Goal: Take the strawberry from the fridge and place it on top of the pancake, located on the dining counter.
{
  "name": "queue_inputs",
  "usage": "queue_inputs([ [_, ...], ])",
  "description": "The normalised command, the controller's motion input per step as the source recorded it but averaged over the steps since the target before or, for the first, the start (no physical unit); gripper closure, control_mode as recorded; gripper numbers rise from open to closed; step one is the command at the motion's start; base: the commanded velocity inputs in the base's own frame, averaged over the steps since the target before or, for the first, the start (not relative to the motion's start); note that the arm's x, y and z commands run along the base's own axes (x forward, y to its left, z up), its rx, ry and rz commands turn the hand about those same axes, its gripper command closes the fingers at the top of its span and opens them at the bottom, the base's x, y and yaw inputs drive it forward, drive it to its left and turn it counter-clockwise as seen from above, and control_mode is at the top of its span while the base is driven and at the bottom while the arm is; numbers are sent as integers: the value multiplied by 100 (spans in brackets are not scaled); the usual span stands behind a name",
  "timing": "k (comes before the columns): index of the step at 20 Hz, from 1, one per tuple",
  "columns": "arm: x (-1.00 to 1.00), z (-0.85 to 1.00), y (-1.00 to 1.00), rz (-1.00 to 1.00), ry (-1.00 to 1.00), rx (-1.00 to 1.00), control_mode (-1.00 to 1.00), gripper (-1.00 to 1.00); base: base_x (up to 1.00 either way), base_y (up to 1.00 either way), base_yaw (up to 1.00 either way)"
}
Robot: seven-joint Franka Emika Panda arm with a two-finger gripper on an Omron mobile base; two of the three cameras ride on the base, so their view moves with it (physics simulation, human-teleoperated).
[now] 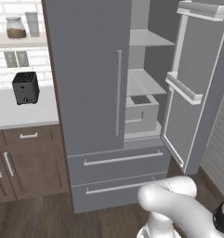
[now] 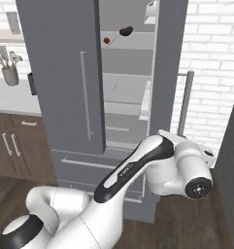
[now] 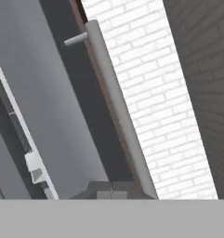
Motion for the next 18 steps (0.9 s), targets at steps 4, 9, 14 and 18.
queue_inputs([
  [4, -18, 52, 100, 0, 7, 0, -100, 100, 0, 0, 0],
  [9, -6, 63, 100, -1, 31, 0, -100, 100, 0, 0, 0],
  [14, 0, 49, 100, 0, 75, -12, -100, 100, 0, 0, 0],
  [18, 34, 7, 58, 2, 63, 1, -100, 100, 0, 0, 0],
])
